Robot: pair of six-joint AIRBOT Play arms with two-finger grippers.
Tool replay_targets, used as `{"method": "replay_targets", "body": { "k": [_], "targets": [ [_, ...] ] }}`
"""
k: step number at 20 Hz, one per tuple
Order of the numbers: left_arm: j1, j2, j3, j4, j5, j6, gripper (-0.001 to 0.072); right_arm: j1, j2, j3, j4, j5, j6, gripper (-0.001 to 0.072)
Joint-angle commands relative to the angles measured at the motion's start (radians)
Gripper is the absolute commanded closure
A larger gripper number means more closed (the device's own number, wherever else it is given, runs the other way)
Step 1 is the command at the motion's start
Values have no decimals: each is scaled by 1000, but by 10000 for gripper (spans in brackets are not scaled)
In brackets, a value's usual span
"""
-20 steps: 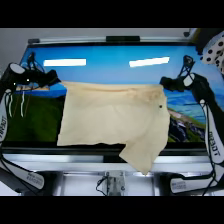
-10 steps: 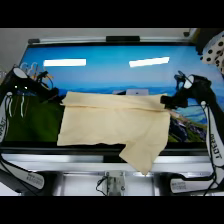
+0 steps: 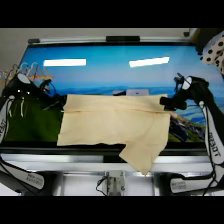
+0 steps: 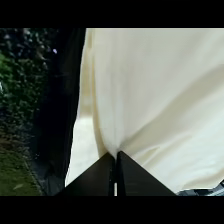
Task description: Fold the shirts.
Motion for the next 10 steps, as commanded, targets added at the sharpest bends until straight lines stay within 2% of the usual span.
{"method": "replay_targets", "body": {
  "k": [1,4,9,10],
  "targets": [
    [-4,1,-45,2,7,0,675,1,-2,0,-7,25,11,649],
    [-3,0,-56,9,34,0,675,1,-2,0,-88,71,11,649],
    [-23,-11,-61,9,38,8,674,11,-29,0,-42,51,31,646],
    [-23,-11,-61,8,38,7,673,13,-30,0,-51,48,33,622]
  ]
}}
